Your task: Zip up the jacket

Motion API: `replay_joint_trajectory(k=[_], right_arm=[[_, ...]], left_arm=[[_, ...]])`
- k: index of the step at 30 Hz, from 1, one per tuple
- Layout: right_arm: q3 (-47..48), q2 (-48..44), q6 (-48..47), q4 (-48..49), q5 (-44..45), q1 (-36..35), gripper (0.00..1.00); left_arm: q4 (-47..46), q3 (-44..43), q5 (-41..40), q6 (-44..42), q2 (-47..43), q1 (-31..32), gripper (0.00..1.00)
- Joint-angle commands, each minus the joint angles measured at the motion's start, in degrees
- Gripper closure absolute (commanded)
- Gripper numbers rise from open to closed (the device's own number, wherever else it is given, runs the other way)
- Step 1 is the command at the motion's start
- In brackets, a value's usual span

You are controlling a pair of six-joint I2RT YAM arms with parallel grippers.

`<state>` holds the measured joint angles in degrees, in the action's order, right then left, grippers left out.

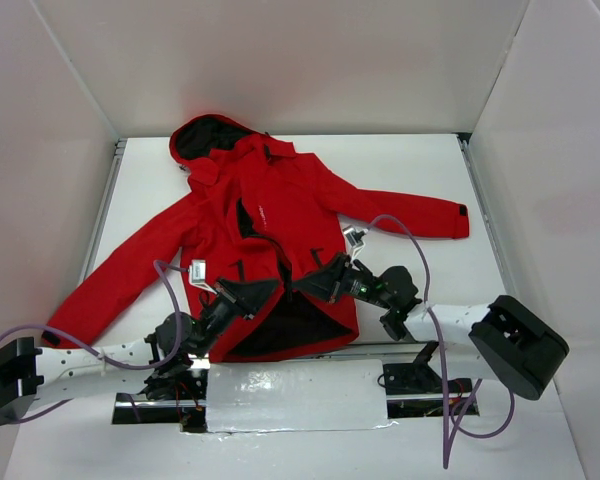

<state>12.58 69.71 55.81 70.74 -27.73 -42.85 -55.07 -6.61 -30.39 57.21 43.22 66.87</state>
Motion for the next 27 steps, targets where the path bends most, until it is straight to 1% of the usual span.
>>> replay_joint_trajectory(k=[1, 10, 27], right_arm=[[1.13, 1.04, 1.14, 8.8, -1.63, 0.14, 1.0], [1.31, 0.69, 0.88, 9.42, -1.37, 0.05, 1.0], [-1.42, -0.28, 1.67, 15.39, -0.75, 0.13, 1.0]], left_arm=[[-6.81, -0.59, 1.3, -0.96, -0.42, 0.01, 1.0], [-7.07, -0.6, 1.13, -0.7, 0.72, 0.01, 1.0], [-6.63, -0.33, -0.37, 0.18, 1.69, 0.01, 1.0]])
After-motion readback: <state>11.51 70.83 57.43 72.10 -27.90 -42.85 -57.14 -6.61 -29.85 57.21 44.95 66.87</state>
